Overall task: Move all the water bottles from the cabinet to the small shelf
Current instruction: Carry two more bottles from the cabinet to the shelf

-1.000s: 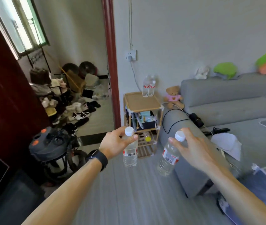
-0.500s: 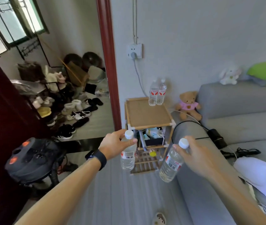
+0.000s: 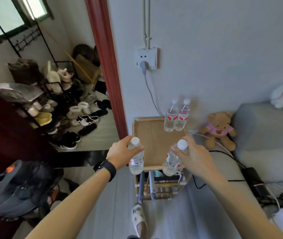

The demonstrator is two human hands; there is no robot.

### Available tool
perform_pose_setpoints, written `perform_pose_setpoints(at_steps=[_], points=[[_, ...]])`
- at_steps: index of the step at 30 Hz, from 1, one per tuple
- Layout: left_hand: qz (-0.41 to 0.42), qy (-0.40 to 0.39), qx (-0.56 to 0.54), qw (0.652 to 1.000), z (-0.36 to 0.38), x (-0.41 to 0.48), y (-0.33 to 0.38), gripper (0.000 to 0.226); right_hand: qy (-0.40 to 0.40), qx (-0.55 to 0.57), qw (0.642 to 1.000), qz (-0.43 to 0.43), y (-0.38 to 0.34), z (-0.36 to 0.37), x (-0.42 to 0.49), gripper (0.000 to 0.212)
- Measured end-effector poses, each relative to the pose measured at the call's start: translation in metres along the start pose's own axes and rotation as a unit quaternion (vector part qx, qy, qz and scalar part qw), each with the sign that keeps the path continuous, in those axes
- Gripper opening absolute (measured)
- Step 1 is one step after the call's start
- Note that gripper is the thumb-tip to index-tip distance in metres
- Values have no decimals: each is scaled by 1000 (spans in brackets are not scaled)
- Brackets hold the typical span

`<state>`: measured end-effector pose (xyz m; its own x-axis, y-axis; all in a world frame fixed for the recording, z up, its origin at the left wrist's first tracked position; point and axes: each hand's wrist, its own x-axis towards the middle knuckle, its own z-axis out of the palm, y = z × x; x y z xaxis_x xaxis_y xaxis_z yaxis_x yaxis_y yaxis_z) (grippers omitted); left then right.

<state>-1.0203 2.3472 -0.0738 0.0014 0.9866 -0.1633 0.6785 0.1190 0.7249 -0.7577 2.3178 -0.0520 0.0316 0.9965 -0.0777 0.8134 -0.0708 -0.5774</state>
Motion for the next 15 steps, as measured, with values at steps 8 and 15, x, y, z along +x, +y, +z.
perform_pose_setpoints(at_steps=[8,15], points=[[-6,-19,-28,999,20,126,6,50,5,-14,999,45,-4,25,112,50],[-27,33,-22,999,40,176,25,40,4,-45,998,51,-12,43,186,55]])
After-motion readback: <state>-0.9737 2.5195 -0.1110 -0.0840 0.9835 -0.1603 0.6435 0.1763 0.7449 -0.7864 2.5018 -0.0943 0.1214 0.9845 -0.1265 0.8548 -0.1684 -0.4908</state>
